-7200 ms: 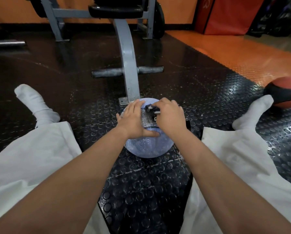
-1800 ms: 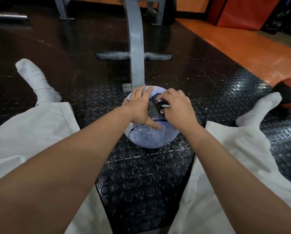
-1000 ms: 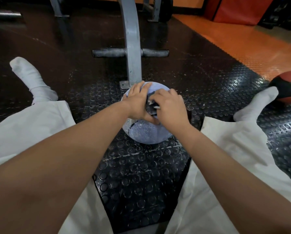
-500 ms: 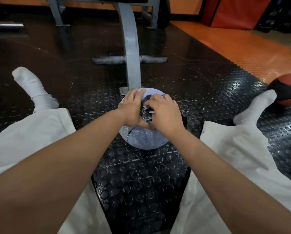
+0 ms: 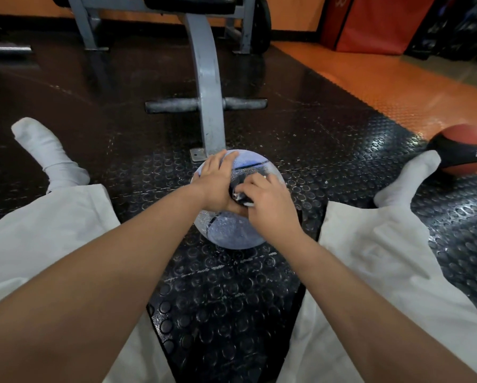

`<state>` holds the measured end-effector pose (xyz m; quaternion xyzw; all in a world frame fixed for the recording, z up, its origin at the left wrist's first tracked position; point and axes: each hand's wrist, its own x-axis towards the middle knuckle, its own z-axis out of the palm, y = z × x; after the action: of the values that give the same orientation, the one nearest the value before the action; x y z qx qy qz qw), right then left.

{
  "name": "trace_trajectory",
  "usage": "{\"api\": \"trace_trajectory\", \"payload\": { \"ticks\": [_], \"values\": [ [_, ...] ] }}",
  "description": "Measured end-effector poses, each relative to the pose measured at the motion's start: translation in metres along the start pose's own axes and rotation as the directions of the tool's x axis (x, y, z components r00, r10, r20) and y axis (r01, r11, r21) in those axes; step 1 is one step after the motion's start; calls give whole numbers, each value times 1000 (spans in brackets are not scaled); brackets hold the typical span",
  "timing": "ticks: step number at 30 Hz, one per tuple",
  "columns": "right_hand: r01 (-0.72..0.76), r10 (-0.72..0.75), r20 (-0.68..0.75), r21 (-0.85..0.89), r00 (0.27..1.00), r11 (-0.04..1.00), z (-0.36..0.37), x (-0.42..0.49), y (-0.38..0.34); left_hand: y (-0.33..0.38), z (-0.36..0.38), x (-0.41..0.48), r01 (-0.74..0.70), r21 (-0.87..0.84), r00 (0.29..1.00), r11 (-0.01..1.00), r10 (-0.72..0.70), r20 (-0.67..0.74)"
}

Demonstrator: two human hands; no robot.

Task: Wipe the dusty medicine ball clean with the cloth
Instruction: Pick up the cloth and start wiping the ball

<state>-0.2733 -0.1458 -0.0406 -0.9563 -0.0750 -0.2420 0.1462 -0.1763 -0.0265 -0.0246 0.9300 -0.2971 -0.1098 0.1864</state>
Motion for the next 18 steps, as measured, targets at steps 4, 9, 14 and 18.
{"api": "trace_trajectory", "payload": {
  "ticks": [4,9,14,18],
  "values": [
    [-244,246,-25,69,969,967,-5,-13,26,-4,-2,1,0,-30,1000,1000,0,0],
    [-314,317,-92,40,944,949,-3,-11,31,-1,-5,5,8,-19,1000,1000,-8,15],
    [17,-20,-44,-65,999,998,0,-4,3,-1,-3,9,-13,16,1000,1000,13,3],
    [-36,36,-49,2,998,999,-4,-6,21,-3,-1,5,-22,0,1000,1000,22,4]
  ]
}}
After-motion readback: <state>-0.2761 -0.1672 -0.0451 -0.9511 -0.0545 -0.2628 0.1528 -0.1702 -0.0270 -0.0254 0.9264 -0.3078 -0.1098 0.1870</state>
